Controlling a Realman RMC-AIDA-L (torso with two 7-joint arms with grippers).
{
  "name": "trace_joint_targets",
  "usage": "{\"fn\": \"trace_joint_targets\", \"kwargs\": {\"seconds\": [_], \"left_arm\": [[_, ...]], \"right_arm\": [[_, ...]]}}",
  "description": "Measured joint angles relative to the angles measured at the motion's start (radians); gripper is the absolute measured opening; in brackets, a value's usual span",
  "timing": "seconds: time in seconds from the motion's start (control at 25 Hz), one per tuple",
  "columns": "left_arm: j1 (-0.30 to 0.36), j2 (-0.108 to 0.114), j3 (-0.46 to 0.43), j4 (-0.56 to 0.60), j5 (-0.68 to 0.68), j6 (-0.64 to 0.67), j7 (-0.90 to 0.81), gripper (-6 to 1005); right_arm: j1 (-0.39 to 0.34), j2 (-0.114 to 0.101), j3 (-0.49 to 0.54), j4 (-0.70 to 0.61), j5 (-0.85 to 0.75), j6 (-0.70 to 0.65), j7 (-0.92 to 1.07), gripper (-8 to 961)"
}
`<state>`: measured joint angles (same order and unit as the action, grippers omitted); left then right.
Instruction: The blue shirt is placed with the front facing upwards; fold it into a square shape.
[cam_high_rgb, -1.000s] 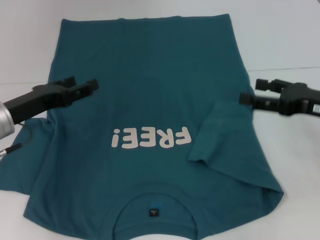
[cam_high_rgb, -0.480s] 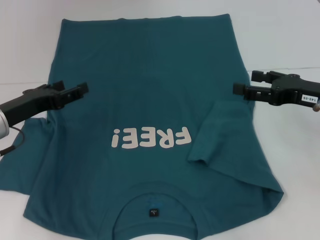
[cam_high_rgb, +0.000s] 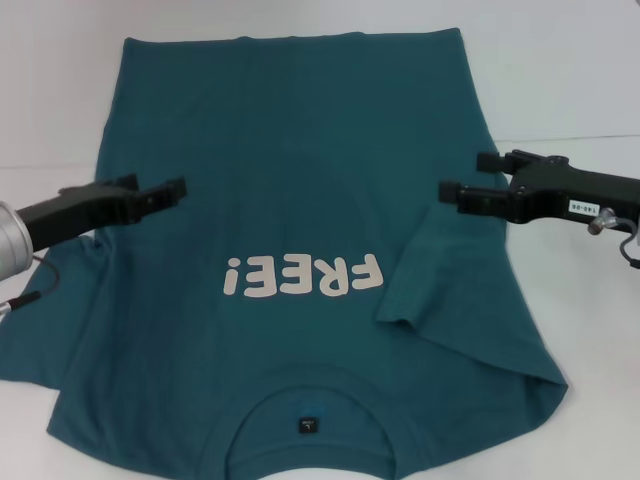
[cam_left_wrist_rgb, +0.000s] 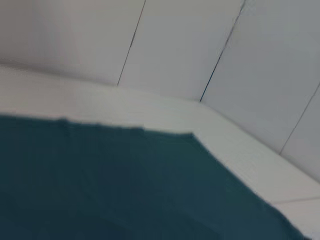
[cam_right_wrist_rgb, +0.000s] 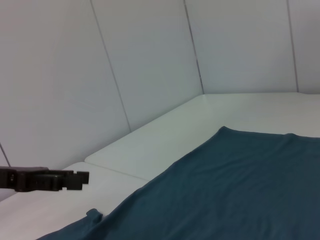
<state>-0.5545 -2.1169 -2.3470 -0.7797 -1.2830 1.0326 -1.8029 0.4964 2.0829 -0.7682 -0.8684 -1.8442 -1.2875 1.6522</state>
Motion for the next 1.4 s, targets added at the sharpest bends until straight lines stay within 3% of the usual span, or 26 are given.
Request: {"fn": "trace_joint_targets", "kwargs": {"seconds": [0.12, 0.36, 0.48, 0.6, 0.64, 0.84, 1.12, 1.4], "left_arm": [[-0.023, 0.013, 0.000, -0.029, 0.118, 0.004, -0.146, 848], [-0.009, 0.005, -0.007, -0.180, 0.279, 0.021, -0.432, 846], [0.003, 0.026, -0.015, -0.199, 0.301, 0.044, -0.559, 846], [0.009, 0.044, -0.015, -0.204, 0.302, 0.071, -0.587, 845], [0.018, 0.061, -0.018, -0.210, 0.303, 0.112, -0.602, 845], [0.028, 0.079, -0.044, -0.211, 0.336, 0.150, -0.635, 845], [0.025, 0.074, -0.043, -0.227, 0.508, 0.156, -0.647, 844], [0.030, 0.066, -0.040, -0.274, 0.564, 0.148, -0.651, 844]], "right_arm": [[0.008, 0.002, -0.023, 0.003, -0.003, 0.031, 0.000, 941], [0.017, 0.003, -0.098, 0.021, -0.001, 0.068, -0.010, 941], [0.020, 0.003, -0.107, 0.018, 0.001, 0.070, -0.006, 941], [0.035, 0.003, -0.109, 0.031, 0.002, 0.071, 0.002, 941], [0.042, 0.003, -0.110, 0.042, 0.002, 0.071, 0.004, 941], [0.062, 0.006, -0.110, 0.089, 0.004, 0.079, -0.011, 941], [0.064, 0.007, -0.110, 0.101, 0.035, 0.081, -0.013, 941], [0.065, 0.006, -0.106, 0.129, 0.073, 0.083, -0.014, 941]]}}
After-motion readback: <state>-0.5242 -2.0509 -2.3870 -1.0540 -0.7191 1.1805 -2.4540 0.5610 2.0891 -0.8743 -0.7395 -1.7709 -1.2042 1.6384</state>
